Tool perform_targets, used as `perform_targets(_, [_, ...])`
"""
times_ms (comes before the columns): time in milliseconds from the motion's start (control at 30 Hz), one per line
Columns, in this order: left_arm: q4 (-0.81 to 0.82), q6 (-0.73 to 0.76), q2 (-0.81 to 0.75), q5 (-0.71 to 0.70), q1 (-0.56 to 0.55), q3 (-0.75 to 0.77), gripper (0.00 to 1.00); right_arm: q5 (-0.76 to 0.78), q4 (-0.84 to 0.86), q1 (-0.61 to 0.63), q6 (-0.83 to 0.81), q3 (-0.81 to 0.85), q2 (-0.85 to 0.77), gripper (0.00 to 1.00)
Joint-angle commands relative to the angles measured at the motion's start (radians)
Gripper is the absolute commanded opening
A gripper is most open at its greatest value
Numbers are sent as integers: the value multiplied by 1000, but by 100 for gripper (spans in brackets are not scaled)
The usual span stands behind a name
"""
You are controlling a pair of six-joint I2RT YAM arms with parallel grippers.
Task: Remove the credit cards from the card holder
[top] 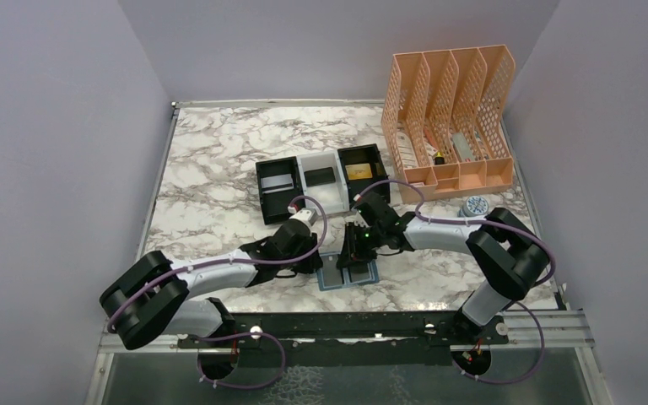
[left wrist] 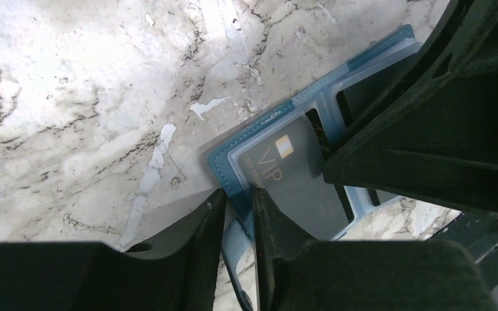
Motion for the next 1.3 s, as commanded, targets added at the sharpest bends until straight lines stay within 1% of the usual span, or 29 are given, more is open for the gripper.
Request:
perform_targets(0, [-130,15,99,-29,-31,-28,21,74,-31,11,-2,-16,12,23])
perform_targets(100, [-142,3,115,-48,-39,-31,13,41,-10,11,9,-22,13,23])
perform_targets(333, [-163,-15,109,-67,-60,-29,5,16,24,11,45,-23,15,22])
perform_targets(533, [-161,-49,114,-85,-78,-36,0,37,71,10,94,-53,1,15])
perform_targets(633, [-162,-56,118,-88,-84,-36,0,27,109,10,86,-50,1,11])
perform_targets(733, [-157,-66,119,-95,-90,-34,0,-14,174,11,72,-60,-13,5])
perform_targets(800, [-155,-72,121,-103,-91,-31,0,-31,188,11,58,-60,-28,1])
perform_targets(1000, [-162,-107,115,-136,-91,-34,0,37,114,9,39,-62,-104,1])
perform_targets(1267, [-173,-108,111,-159,-91,-29,0,63,13,-9,18,-42,-106,1])
